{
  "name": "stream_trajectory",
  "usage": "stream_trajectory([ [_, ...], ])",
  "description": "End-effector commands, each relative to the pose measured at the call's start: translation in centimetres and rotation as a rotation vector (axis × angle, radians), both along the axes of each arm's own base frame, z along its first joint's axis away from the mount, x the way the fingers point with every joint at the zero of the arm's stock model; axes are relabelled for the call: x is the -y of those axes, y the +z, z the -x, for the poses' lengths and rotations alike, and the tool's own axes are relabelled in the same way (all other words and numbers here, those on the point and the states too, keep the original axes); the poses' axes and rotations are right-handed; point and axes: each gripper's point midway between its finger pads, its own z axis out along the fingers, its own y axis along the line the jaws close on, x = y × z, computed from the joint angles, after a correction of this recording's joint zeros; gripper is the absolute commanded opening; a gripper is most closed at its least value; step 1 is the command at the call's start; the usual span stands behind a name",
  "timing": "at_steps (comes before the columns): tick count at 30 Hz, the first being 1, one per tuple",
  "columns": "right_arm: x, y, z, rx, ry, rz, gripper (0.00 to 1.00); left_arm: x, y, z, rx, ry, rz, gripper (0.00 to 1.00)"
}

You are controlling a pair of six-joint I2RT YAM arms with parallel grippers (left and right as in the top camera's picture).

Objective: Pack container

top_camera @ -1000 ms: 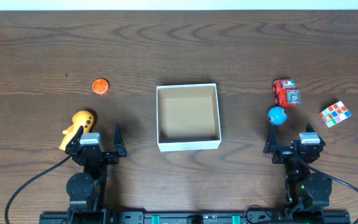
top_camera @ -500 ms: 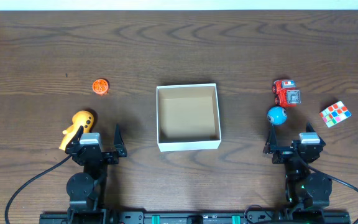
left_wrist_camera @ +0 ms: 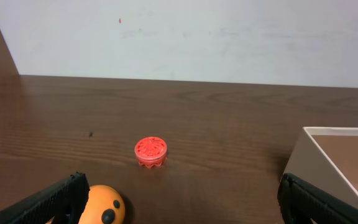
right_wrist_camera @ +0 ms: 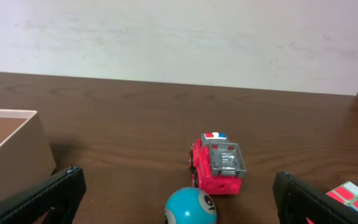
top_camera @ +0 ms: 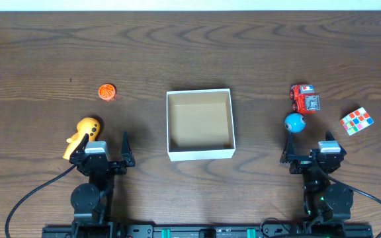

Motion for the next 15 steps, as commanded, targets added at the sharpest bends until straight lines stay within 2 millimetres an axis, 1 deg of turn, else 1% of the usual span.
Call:
stream_trajectory([
  [1,-0.18,-0.08,0.02,-0.001,0.009,0.01,0.99,-0.06,-1.67,0.1,-0.051,0.005,0.0,0.98],
  [11,-0.24,0.03,0.02,0.004,0.013,0.004,0.99,-0.06,-1.66,0.1,-0.051,0.005,0.0,0.98],
  [15,-0.38,-0.06,0.02,-0.002,0.014,-0.084,0.99,-0.1,-1.65,0.1,-0.05,0.008,0.0,0.98],
])
